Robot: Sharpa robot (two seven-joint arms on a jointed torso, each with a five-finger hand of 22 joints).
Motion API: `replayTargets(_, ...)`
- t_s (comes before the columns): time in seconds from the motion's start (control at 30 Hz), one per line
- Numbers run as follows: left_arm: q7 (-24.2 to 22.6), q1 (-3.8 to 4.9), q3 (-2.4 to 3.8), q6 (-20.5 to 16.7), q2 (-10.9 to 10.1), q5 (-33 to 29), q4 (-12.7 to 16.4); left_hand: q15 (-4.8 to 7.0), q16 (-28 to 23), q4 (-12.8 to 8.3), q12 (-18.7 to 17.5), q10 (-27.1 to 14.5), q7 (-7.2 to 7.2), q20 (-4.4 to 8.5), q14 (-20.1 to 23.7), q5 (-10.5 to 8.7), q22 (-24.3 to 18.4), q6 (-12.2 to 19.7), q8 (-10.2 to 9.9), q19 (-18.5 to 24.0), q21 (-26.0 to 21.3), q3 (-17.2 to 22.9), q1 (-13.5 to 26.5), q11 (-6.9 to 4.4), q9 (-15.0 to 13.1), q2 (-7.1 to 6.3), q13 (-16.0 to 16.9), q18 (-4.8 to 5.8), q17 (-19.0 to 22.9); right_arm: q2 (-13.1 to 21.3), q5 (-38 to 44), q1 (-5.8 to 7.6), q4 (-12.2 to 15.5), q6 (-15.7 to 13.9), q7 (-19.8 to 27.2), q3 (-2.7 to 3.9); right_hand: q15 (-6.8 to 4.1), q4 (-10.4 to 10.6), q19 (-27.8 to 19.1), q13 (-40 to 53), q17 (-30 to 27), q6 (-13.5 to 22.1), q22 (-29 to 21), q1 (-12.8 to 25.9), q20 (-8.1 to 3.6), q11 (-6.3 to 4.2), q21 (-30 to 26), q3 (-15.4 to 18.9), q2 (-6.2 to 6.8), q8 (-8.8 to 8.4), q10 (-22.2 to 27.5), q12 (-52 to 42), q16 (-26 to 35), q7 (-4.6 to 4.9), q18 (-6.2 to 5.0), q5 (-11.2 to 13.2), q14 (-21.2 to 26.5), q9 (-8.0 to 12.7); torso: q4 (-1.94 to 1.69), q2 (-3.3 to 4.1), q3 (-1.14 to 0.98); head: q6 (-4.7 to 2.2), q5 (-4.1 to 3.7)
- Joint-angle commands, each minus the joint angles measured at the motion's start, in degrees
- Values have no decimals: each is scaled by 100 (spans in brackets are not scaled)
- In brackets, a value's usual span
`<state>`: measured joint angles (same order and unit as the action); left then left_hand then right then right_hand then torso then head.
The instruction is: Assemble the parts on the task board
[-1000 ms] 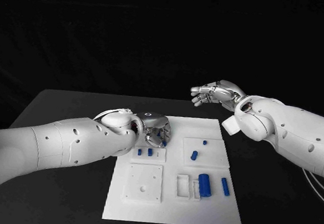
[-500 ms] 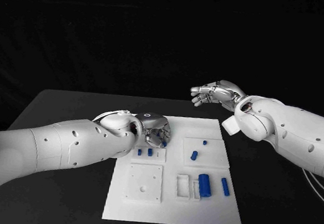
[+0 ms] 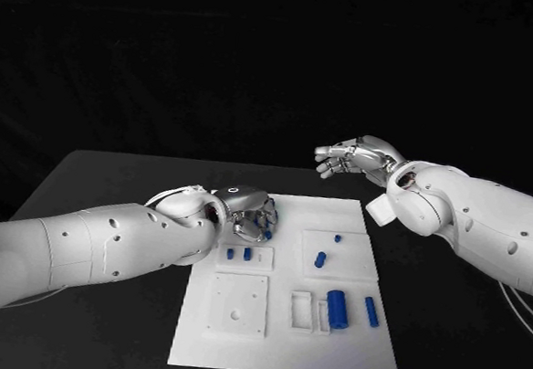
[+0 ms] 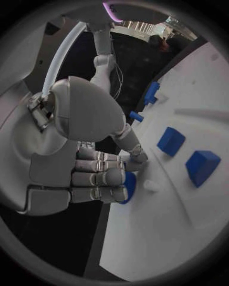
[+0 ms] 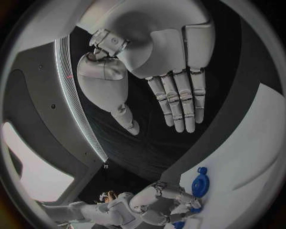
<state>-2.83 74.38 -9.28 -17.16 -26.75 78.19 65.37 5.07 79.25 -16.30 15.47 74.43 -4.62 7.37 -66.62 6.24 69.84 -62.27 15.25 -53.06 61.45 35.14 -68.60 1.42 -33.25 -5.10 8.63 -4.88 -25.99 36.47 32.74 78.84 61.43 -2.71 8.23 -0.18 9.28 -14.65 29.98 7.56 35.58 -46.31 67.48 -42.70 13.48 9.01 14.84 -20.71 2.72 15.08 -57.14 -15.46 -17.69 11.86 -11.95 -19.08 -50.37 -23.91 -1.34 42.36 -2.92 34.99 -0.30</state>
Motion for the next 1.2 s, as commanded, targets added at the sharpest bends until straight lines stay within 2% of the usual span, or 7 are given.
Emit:
replayTargets(0.03, 14, 14, 79, -261, -24, -246, 52, -8, 32, -11, -36, 50, -36, 296, -53, 29, 7, -76, 7, -37, 41, 37, 26, -2, -8, 31, 11, -120, 9, 8, -6, -1, -2, 9, 70, 3, -1, 34, -24, -8, 10, 55, 7, 31, 14, 3, -18, 4, -45, 23, -20, 19, 34, 3, -43, -34, 39, 7, -4, -4, -2, -15, 12)
replayTargets(0.27, 69, 15, 276, -199, -221, -441, 289, -3, 39, -12, -49, 64, -32, 304, -75, 40, 9, -85, 10, -60, 50, 46, 28, -7, -5, 25, 22, -125, 14, 14, -6, -2, -8, 11, 70, 3, -1, 35, -24, -10, 11, 55, 8, 31, 16, 3, -19, 4, -46, 24, -21, 19, 34, 3, -45, -34, 39, 8, -9, -5, 2, -34, 28)
replayTargets(0.43, 141, 18, 368, -9, -425, -524, 517, -1, 43, -12, -54, 70, -31, 307, -86, 42, 10, -89, 11, -70, 54, 48, 30, -9, -4, 23, 27, -127, 16, 25, -6, -2, -10, 12, 68, 3, -1, 36, -25, -12, 11, 55, 8, 31, 16, 3, -19, 4, -47, 25, -21, 19, 34, 3, -46, -35, 39, 9, -11, -5, 4, -39, 33)
replayTargets(0.63, 274, 22, 379, 225, -700, -524, 739, 0, 45, -14, -59, 75, -30, 309, -93, 42, 11, -91, 11, -75, 56, 50, 31, -10, -3, 20, 30, -128, 17, 40, -6, -2, -7, 11, 64, 3, -1, 37, -25, -14, 12, 55, 9, 31, 17, 3, -20, 4, -46, 26, -22, 18, 34, 3, -47, -35, 39, 10, -7, -3, 3, -41, 44)
replayTargets(0.9, 287, 19, 373, 300, -960, -522, 809, 3, 47, -19, -65, 80, -27, 311, -98, 45, 11, -95, 12, -77, 56, 57, 23, -12, -1, 13, 35, -130, 19, 45, -6, -2, -3, 13, 64, 3, -1, 38, -25, -15, 13, 55, 10, 31, 18, 3, -20, 3, -50, 27, -22, 17, 34, 2, -48, -34, 38, 10, -2, 9, 7, -38, 43)
replayTargets(1.2, 306, 9, 366, 446, -1049, -515, 774, 4, 49, -20, -68, 85, -26, 312, -101, 45, 12, -98, 14, -77, 56, 59, 20, -13, -1, 7, 38, -130, 20, 54, -6, -2, 3, 16, 64, 3, -1, 39, -24, -16, 13, 55, 10, 31, 19, 3, -20, 2, -51, 28, -23, 17, 34, 2, -49, -34, 38, 11, -2, 7, 9, -20, 62)
